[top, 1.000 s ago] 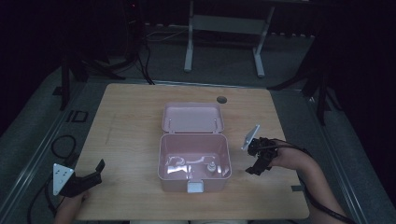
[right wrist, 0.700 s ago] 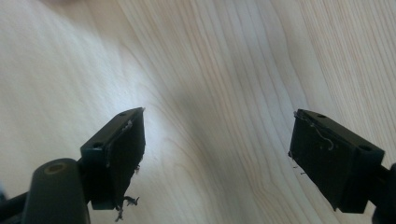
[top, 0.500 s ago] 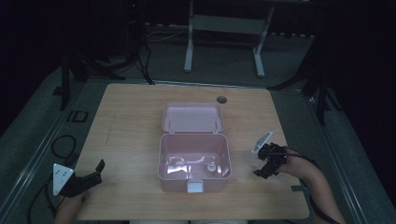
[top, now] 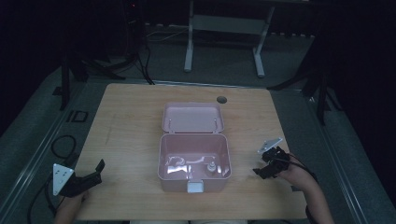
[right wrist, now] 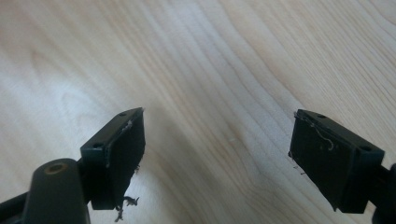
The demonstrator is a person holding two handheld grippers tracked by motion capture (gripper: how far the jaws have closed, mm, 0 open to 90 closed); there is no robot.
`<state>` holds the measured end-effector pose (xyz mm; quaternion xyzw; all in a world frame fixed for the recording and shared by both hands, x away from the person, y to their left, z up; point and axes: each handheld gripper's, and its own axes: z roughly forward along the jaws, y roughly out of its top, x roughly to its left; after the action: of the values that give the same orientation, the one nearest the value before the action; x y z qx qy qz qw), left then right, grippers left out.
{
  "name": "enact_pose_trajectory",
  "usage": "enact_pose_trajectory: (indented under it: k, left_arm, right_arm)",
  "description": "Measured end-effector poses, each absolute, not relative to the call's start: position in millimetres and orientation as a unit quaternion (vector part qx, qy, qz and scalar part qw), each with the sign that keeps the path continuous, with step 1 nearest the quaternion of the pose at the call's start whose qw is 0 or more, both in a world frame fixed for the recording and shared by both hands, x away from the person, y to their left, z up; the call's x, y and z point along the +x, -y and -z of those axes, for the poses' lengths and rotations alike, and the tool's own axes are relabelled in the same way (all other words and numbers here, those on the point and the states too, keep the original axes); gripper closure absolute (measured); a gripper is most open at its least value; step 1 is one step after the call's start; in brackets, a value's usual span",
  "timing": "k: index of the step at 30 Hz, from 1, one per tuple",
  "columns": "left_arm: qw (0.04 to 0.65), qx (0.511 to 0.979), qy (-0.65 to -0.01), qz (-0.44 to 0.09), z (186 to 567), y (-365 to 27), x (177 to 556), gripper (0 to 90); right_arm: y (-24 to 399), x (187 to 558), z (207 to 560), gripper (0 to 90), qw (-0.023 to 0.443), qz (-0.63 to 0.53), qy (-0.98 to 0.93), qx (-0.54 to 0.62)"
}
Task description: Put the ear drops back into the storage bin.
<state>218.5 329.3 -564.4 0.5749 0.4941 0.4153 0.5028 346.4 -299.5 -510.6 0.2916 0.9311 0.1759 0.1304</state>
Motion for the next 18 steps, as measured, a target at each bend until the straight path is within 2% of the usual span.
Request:
enact_pose_trajectory:
  k: [11,18]
  left_arm:
    - [0.503,0.575,-0.494,-0.416,564,-329,218,0.4]
    - [0.503,0.574,-0.493,-0.416,565,-329,218,0.4]
  right_arm:
    - [311,341,523,16.1,0.189,-0.244,-0.878,0.367]
    - [320,336,530,14.0,0.254,-0.276,-0.810,0.451]
